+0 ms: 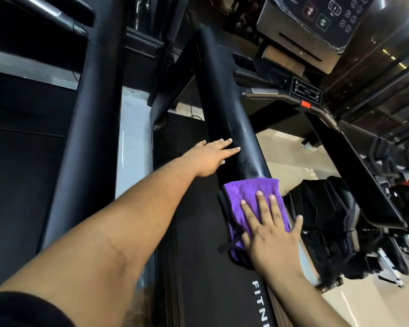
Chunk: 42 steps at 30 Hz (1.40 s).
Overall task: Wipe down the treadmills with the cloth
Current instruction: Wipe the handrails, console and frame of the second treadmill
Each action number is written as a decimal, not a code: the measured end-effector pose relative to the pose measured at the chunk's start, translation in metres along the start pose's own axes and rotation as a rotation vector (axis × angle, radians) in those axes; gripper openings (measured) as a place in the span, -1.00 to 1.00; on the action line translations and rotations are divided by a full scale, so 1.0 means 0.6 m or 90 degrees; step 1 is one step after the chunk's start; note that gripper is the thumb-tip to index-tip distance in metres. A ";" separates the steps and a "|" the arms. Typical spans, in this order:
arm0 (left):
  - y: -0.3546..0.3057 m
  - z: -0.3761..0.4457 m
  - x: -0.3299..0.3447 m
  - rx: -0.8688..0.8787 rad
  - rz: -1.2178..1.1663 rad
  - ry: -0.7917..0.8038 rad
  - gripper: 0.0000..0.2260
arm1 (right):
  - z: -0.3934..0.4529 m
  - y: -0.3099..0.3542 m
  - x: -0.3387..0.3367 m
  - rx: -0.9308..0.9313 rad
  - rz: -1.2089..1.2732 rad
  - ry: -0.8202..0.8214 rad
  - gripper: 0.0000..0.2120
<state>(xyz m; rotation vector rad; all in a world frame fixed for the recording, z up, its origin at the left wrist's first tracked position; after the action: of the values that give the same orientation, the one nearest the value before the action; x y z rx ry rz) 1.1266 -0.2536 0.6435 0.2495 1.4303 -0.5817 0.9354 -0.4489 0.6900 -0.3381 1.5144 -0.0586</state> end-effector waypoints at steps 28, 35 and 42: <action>0.048 0.071 -0.017 0.091 0.042 -0.062 -0.30 | 0.091 0.004 -0.038 0.107 0.090 0.102 -0.18; 0.059 0.074 -0.015 0.065 -0.025 -0.043 -0.31 | 0.196 0.012 -0.052 0.109 0.140 0.106 -0.14; 0.062 0.083 -0.013 0.038 -0.040 -0.050 -0.45 | 0.092 0.027 -0.021 0.038 -0.043 0.085 -0.11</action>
<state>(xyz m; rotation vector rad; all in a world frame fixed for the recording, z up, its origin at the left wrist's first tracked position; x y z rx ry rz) 1.1882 -0.2454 0.6515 0.2269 1.3509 -0.6793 0.9860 -0.4206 0.6993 -0.3425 1.6301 -0.1834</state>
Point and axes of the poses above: each hand's wrist, its own z-axis towards the middle knuckle, its own x-axis out of the palm, y = z × x, the point moved 3 cm from there along z, towards the middle knuckle, and after that the axes turned 15 degrees about z, right-handed, at the moved point
